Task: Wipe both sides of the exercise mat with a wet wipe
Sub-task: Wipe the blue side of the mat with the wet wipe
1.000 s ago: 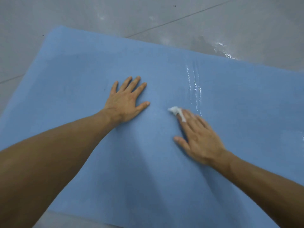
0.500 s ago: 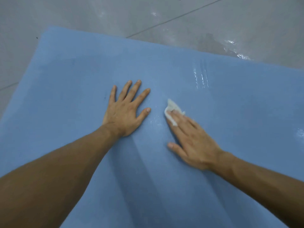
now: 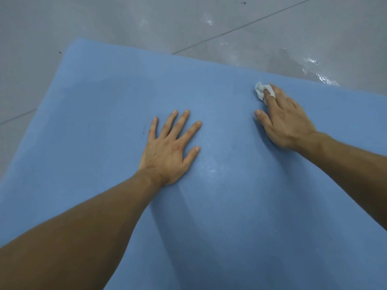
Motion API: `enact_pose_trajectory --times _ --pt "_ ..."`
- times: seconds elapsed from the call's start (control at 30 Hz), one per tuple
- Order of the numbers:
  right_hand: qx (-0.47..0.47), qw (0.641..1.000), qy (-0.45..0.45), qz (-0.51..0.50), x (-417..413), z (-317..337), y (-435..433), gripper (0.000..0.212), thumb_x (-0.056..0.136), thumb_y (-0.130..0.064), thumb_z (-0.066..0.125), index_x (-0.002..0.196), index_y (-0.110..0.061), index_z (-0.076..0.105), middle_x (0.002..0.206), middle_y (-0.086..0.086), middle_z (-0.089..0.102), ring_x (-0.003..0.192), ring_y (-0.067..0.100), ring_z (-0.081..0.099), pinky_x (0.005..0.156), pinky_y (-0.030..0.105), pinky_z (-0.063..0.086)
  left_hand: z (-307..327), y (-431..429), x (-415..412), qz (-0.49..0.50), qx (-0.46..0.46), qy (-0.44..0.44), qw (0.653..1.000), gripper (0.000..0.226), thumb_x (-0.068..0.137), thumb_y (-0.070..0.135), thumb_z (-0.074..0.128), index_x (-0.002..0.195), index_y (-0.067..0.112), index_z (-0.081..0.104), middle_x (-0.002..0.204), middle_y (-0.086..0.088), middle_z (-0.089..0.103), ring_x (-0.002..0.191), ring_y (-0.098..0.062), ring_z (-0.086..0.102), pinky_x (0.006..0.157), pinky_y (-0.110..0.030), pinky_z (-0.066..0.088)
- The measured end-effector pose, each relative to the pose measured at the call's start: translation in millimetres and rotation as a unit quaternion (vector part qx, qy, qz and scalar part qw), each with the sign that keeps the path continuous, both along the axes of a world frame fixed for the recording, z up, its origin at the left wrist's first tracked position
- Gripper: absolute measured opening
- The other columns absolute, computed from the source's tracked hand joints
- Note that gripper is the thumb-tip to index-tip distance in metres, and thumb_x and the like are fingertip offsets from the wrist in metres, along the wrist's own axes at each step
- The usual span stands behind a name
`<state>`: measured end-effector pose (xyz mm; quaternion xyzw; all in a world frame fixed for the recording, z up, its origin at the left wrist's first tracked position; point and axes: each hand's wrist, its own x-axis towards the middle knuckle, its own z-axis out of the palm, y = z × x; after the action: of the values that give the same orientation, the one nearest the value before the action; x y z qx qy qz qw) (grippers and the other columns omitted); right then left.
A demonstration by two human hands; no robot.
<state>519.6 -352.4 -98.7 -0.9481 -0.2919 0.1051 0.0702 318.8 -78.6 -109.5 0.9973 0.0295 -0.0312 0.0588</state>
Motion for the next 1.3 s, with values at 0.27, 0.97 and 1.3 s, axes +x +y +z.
enact_pose_trajectory --times 0.27,0.97,1.3 --pt "0.023 0.958 0.015 0.286 -117 3 18 0.072 0.107 -0.051 0.032 0.166 -0.012 0.016 0.173 0.007 0.013 0.16 0.018 0.007 0.128 0.037 0.01 -1 0 2 0.003 -0.005 0.002 1.0 0.061 0.105 0.056 0.018 0.164 0.041 0.014 0.174 0.007 0.002 0.16 -0.02 0.001 0.126 -0.058 0.001" --pt "0.009 0.94 0.024 0.339 -92 10 56 0.071 0.108 -0.046 0.035 0.166 -0.01 0.014 0.174 0.008 0.007 0.161 0.02 0.004 0.129 0.037 0.011 -2 0 2 0.022 -0.017 0.001 1.0 0.063 0.105 0.045 0.018 0.165 0.025 0.019 0.174 0.004 0.006 0.16 -0.016 0.003 0.127 -0.054 0.004" --pt "-0.054 0.986 -0.046 0.151 2 4 -10 0.076 0.106 -0.055 0.016 0.161 -0.004 0.026 0.166 0.02 0.031 0.154 0.032 0.028 0.124 0.041 0.016 2 -1 2 0.022 -0.019 0.007 1.0 0.063 0.105 0.046 0.016 0.165 0.027 0.018 0.174 0.005 0.004 0.16 -0.015 0.0 0.128 -0.054 0.001"
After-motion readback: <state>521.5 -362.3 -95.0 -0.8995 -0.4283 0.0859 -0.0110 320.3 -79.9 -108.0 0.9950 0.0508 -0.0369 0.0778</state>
